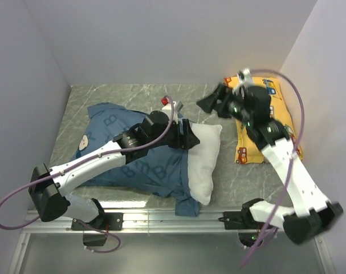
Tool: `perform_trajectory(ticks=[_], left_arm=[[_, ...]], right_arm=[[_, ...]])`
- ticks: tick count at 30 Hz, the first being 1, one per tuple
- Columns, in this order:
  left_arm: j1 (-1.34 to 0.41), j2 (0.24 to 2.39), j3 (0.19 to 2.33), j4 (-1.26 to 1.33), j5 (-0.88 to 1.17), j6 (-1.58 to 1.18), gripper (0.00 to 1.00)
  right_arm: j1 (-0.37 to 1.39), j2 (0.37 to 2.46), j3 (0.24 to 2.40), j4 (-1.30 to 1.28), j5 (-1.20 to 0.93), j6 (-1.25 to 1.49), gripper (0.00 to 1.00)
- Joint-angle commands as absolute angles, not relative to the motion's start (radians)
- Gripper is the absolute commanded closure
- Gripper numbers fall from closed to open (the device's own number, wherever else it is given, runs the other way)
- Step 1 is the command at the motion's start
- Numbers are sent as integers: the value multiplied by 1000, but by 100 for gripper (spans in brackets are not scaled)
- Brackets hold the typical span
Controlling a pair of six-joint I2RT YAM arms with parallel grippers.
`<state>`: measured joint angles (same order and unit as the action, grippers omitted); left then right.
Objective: Remove the pillowcase from the pillow
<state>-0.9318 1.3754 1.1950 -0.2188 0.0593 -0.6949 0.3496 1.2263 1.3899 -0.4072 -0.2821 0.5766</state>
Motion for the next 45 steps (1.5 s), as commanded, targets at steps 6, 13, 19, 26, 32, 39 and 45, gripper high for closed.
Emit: perform_trajectory(ticks=[6,13,19,26,32,39,45], left_arm=[[-902,1252,1314,-375,-199,-787,21],[-881,1083,1292,-767,-604,-952,9],[-830,962,1177,-914,-620,-1014,7],[-770,916,1052,-954,-558,-1032,4],[-739,884,994,-948,-543,-1032,1],[-640,948,920,-801,-485,-965,5],[-572,965,887,-704,-423,-920,35]], right_arm=[[414,809,875,-343,-115,578,11],[656,683,709,-387,1,575,8],[765,672,611,-385,121,617,7],[836,716,597,-400,201,618,6],[850,730,598,-384,175,600,5],[913,643,637,-423,184,615,1],[962,682,615,-443,189,629,0]])
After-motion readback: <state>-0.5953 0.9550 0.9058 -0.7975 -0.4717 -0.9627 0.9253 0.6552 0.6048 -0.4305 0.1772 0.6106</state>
